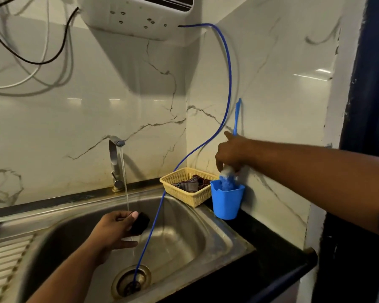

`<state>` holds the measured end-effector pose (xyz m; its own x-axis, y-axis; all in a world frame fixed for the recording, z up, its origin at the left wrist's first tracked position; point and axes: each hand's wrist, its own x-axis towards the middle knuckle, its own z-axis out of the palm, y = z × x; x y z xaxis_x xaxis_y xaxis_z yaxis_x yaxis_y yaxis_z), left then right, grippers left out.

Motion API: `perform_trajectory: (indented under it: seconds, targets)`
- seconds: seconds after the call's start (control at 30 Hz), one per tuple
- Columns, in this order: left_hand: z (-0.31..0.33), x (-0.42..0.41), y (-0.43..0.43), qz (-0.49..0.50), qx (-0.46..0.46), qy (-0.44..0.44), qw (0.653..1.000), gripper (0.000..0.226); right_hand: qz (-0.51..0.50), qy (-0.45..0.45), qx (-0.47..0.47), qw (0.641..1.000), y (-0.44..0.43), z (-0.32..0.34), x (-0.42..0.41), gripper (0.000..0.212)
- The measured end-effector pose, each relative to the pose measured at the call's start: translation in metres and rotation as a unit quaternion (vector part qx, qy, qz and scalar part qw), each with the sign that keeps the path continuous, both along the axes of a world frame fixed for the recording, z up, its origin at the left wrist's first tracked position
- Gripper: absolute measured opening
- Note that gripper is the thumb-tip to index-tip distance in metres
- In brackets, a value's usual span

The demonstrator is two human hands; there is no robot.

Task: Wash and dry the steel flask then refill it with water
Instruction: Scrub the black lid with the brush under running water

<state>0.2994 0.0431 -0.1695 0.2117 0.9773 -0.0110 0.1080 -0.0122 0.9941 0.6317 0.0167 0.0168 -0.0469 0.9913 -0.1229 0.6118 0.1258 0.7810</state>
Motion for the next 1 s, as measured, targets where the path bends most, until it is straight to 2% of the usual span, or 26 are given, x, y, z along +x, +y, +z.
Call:
perform_trajectory:
  seconds: [0.17, 0.3, 0.4, 0.7, 0.9, 1.0]
  targets:
    - [-0.001, -0.002, 0.001, 0.015, -0.034, -0.034, 0.999, 0.027, -0.003, -0.023, 0.02, 1.0, -0.003, 0.025, -0.007, 0.054]
    - [0.002, -0.001, -0.003, 0.008, -0.037, -0.053, 0.998, 0.025, 0.019, -0.05, 0.016, 0.998, -0.002, -0.005, -0.011, 0.044]
    - [0.005, 0.001, -0.006, 0.009, -0.036, -0.07, 0.997, 0.025, 0.001, -0.06, 0.001, 0.998, -0.003, -0.012, -0.013, 0.047]
    - [0.002, 0.0, -0.005, 0.009, -0.042, -0.06, 0.997, 0.03, -0.028, -0.043, 0.051, 0.997, -0.021, 0.071, -0.018, 0.053]
    - [0.006, 0.001, -0.011, -0.001, -0.074, -0.066, 0.995, 0.031, -0.019, -0.059, 0.026, 0.998, -0.009, 0.032, -0.013, 0.052]
    - [0.007, 0.001, -0.009, 0.002, -0.067, -0.072, 0.995, 0.033, -0.023, -0.064, 0.029, 0.997, -0.013, 0.043, -0.013, 0.055]
